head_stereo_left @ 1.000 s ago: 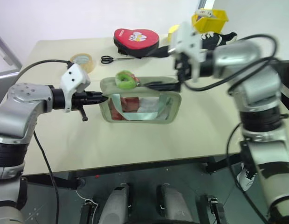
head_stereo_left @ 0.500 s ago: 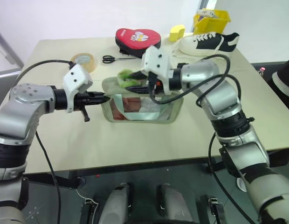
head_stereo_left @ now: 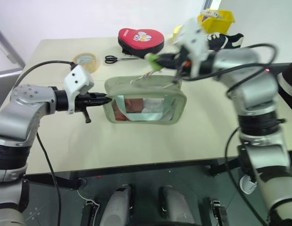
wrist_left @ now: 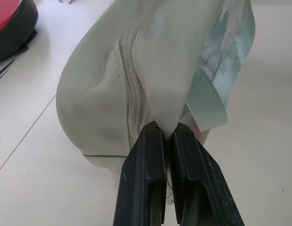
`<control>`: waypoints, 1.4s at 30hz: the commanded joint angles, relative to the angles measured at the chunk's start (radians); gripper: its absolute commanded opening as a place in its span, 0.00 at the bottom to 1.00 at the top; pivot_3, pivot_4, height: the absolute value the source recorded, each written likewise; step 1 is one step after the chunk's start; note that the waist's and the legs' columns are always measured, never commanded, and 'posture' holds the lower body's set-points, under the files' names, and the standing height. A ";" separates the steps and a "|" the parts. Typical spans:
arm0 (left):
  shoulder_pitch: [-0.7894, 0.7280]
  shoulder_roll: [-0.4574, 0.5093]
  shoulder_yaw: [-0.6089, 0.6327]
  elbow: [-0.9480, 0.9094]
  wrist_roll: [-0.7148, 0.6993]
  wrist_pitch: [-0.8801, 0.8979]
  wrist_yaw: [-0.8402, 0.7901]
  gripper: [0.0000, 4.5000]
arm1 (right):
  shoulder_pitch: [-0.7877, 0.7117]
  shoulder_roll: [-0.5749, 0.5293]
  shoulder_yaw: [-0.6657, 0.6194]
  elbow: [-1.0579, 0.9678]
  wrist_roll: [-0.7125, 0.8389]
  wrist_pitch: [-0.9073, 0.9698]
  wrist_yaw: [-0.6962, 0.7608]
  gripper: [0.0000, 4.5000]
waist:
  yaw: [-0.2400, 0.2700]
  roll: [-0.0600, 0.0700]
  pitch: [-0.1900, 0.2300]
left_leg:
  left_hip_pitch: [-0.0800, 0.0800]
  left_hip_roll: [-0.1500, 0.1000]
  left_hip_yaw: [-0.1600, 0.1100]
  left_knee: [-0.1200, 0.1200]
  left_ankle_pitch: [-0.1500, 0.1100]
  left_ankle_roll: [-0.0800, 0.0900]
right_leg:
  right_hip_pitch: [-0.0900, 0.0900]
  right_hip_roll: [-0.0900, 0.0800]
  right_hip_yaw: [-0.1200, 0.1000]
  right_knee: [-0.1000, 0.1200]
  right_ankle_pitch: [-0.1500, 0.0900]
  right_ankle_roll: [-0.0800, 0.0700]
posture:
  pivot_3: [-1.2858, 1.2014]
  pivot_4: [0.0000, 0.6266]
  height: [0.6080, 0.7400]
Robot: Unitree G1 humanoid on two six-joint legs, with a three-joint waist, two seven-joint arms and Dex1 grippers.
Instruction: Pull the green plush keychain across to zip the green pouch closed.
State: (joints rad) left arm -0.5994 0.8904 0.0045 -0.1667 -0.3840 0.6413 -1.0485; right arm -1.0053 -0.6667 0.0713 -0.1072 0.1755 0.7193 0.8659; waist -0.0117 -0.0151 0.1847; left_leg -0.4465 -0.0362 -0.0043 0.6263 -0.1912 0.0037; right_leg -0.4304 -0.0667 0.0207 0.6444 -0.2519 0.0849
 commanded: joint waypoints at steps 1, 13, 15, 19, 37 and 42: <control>-0.004 0.000 0.004 0.007 0.000 -0.014 -0.006 0.00 | 0.053 -0.072 -0.064 -0.061 -0.013 0.033 -0.037 0.01 | -0.001 0.000 0.000 | 0.000 0.000 0.000 0.000 0.000 0.000 | 0.000 0.000 0.000 0.000 0.000 0.000 | 0.52 0.24 1.00; -0.081 -0.048 -0.051 0.099 0.027 -0.044 -0.023 0.00 | 0.504 -0.140 -0.074 -0.071 -0.128 -0.073 -0.221 0.01 | 0.003 0.000 0.000 | 0.001 0.000 0.000 0.002 0.001 0.003 | 0.003 0.000 0.000 -0.002 0.000 0.000 | 0.52 0.24 1.00; -0.086 -0.054 -0.057 0.106 0.032 -0.049 -0.026 0.00 | 0.561 -0.068 -0.040 -0.036 -0.129 -0.104 -0.250 0.01 | 0.001 -0.001 0.000 | 0.002 0.000 0.000 0.002 0.001 0.003 | 0.004 0.000 0.000 -0.002 0.000 0.000 | 0.52 0.24 1.00; -0.089 -0.058 -0.061 0.109 0.037 -0.050 -0.029 0.00 | 0.591 0.041 0.023 0.021 -0.147 -0.156 -0.288 0.01 | -0.001 0.000 0.000 | 0.003 0.000 0.001 0.004 0.002 0.004 | 0.004 0.000 0.000 0.001 0.000 0.000 | 0.52 0.24 1.00; -0.106 -0.024 0.009 0.107 -0.026 0.000 -0.049 0.69 | 0.455 -0.165 -0.145 -0.114 0.066 0.027 -0.024 0.92 | 0.001 0.000 0.000 | 0.001 0.000 0.000 0.005 0.003 0.005 | 0.004 0.000 -0.001 0.000 0.000 0.000 | 0.52 0.24 1.00; -0.175 0.006 0.050 0.185 -0.064 0.020 -0.091 0.99 | 0.359 -0.292 -0.238 -0.194 0.265 0.179 0.125 1.00 | -0.003 0.000 0.001 | 0.003 0.002 0.000 0.002 0.003 0.005 | 0.004 0.001 -0.002 0.000 0.000 0.000 | 0.52 0.24 1.00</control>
State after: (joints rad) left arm -0.7231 0.8673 -0.0085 -0.0155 -0.4118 0.6480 -1.1149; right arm -0.5753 -0.9153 -0.0949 -0.2277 0.3087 0.8117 0.9107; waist -0.0142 -0.0150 0.1854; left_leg -0.4443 -0.0348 -0.0039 0.6282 -0.1886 0.0089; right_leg -0.4271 -0.0657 0.0189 0.6445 -0.2521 0.0849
